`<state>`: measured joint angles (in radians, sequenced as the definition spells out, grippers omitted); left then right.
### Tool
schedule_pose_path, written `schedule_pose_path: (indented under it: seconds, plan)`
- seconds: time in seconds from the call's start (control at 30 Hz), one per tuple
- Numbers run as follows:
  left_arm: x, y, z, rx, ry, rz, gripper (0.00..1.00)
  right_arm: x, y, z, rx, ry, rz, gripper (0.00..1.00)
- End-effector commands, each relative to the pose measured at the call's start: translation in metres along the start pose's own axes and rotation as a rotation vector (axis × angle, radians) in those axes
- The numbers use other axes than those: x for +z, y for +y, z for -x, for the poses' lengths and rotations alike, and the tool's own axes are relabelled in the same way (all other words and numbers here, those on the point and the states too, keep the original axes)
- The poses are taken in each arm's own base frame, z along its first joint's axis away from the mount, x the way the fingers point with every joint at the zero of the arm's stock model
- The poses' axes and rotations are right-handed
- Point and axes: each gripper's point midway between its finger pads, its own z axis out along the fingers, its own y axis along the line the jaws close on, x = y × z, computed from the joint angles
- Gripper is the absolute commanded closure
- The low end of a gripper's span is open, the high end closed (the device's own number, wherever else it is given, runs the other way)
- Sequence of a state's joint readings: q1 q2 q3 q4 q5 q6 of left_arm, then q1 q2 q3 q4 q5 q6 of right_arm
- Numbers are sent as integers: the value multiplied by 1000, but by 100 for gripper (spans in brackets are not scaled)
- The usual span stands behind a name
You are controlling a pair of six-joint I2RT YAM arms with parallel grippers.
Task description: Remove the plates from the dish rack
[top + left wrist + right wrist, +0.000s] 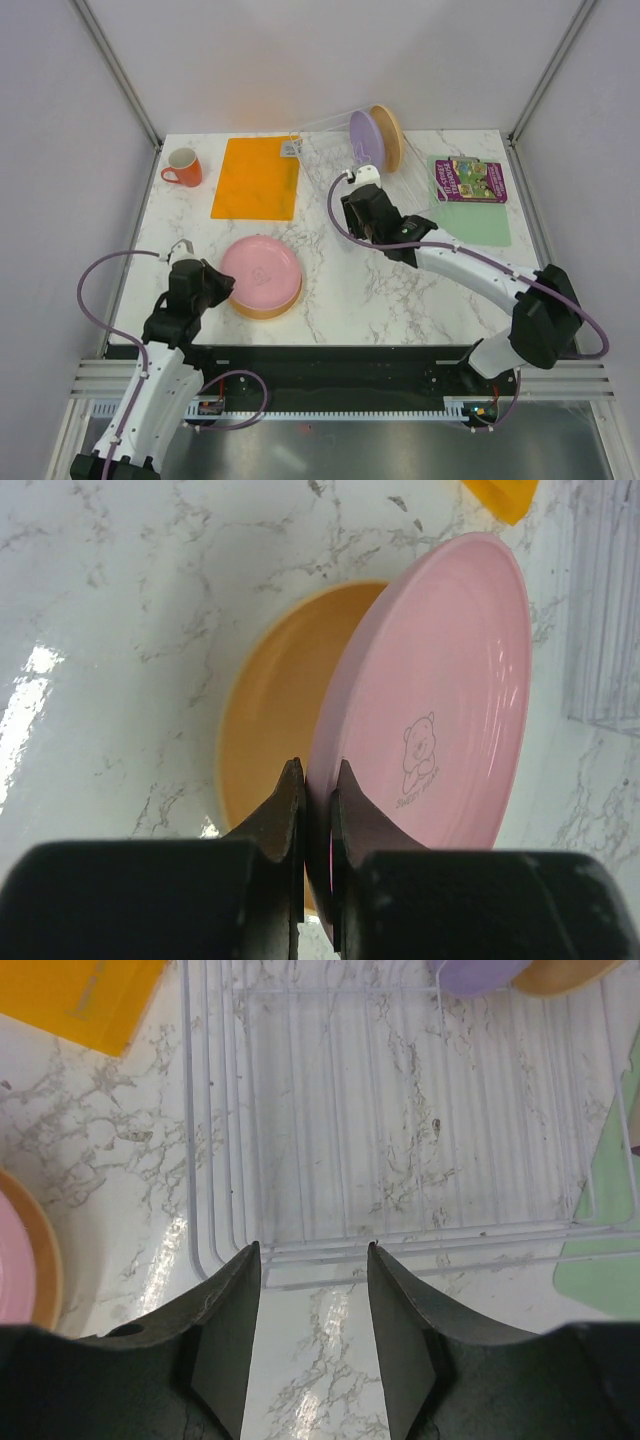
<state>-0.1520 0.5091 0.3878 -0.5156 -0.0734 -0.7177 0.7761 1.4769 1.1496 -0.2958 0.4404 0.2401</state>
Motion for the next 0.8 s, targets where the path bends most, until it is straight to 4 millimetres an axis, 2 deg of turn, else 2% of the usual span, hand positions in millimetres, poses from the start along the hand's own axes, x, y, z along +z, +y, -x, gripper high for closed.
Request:
schedule_pose_path:
  seconds: [0.0,0.23,0.57,0.77]
  plan:
    - [-1,9,11,-96,-72,56,98,20,10,4,-81,22,24,46]
    - [-4,16,13,-123,-96,93,98,46,33,6,-95,40,78,47]
    - [-4,22,10,-151,-88,127,98,54,53,13,-87,38,155,47]
    - [-2,23,6,-156,-61,144,98,73,64,4,-111,73,169,47]
